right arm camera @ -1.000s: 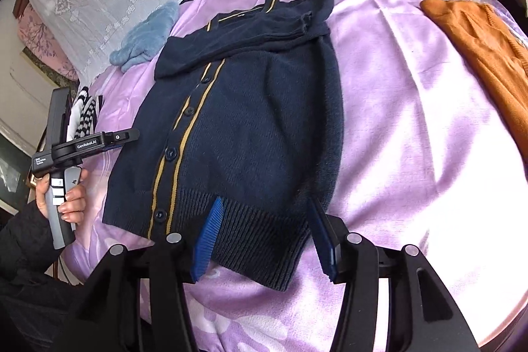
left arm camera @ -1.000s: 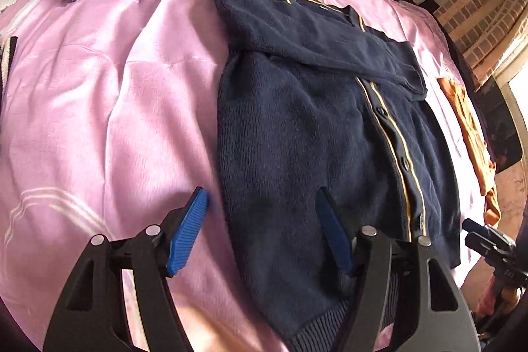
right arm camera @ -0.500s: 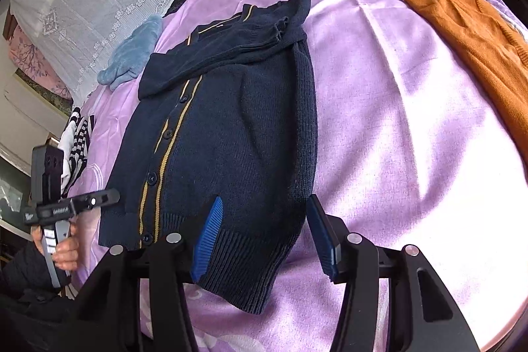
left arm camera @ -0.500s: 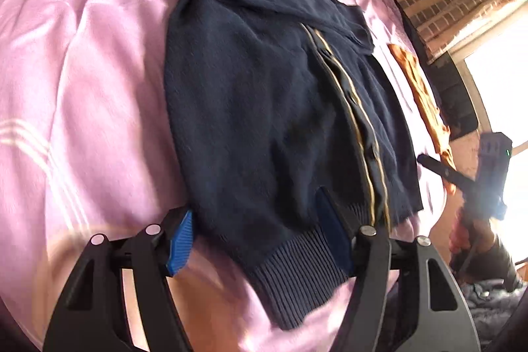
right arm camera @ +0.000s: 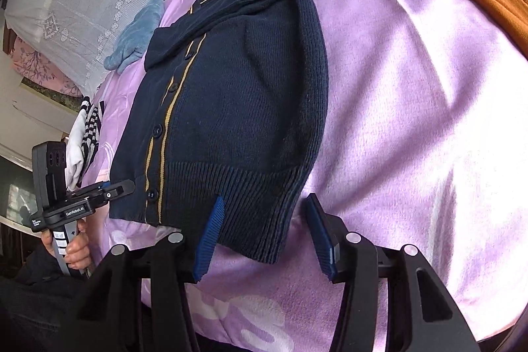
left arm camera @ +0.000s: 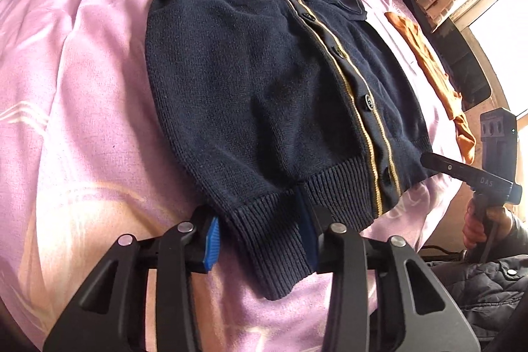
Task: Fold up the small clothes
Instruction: 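Close the left tool on the ribbed hem while the right tool grips it too, then lift the ribbed hem with both tools and fold it toward the collar, then lay the hem down near the collar and open both tools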
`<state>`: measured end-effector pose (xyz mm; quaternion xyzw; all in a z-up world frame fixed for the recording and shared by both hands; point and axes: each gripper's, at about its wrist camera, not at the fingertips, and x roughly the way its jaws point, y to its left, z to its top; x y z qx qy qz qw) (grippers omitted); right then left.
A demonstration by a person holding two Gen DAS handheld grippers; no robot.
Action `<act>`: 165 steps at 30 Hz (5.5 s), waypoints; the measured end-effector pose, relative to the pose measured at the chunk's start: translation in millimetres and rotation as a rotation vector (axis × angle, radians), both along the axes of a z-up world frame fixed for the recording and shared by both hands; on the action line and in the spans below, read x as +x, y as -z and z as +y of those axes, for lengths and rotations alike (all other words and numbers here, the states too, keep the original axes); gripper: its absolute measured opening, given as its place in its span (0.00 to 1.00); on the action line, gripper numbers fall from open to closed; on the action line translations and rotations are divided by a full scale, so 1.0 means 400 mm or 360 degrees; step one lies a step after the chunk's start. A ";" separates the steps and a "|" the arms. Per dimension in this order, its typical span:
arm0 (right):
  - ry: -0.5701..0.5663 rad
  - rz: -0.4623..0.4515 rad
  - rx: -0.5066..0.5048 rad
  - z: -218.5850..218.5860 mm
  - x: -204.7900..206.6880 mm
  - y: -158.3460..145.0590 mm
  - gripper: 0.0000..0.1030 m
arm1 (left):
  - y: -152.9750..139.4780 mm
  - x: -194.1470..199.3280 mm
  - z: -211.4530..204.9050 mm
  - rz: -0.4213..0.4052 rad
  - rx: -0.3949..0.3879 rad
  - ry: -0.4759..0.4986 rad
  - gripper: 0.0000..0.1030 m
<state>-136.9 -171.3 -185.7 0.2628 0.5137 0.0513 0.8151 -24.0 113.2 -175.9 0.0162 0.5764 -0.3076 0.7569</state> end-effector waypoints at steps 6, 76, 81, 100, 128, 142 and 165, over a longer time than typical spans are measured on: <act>-0.0003 0.0003 0.0009 0.002 0.002 0.001 0.42 | -0.009 -0.014 -0.025 -0.0102 0.0145 0.0049 0.36; -0.0076 -0.0362 0.0296 -0.094 0.113 -0.238 0.07 | -0.242 0.062 0.027 -0.0257 -0.0228 -0.0224 0.06; -0.0038 -0.0408 0.0395 -0.129 0.171 -0.258 0.07 | -0.281 0.116 0.019 -0.0294 -0.0273 -0.0284 0.06; -0.0007 -0.0513 0.0510 -0.223 0.486 -0.282 0.07 | -0.309 0.441 -0.084 -0.0370 -0.0195 -0.0358 0.06; 0.0262 -0.0247 0.0447 -0.335 0.748 -0.081 0.40 | -0.103 0.736 -0.134 0.0005 -0.0099 -0.0451 0.21; 0.0091 -0.0340 -0.0024 -0.258 0.727 -0.181 0.44 | -0.170 0.735 -0.131 0.0024 -0.0114 -0.0439 0.44; -0.0010 -0.0191 -0.0302 -0.253 0.839 -0.074 0.12 | -0.245 0.699 -0.151 -0.0419 0.0152 -0.0466 0.88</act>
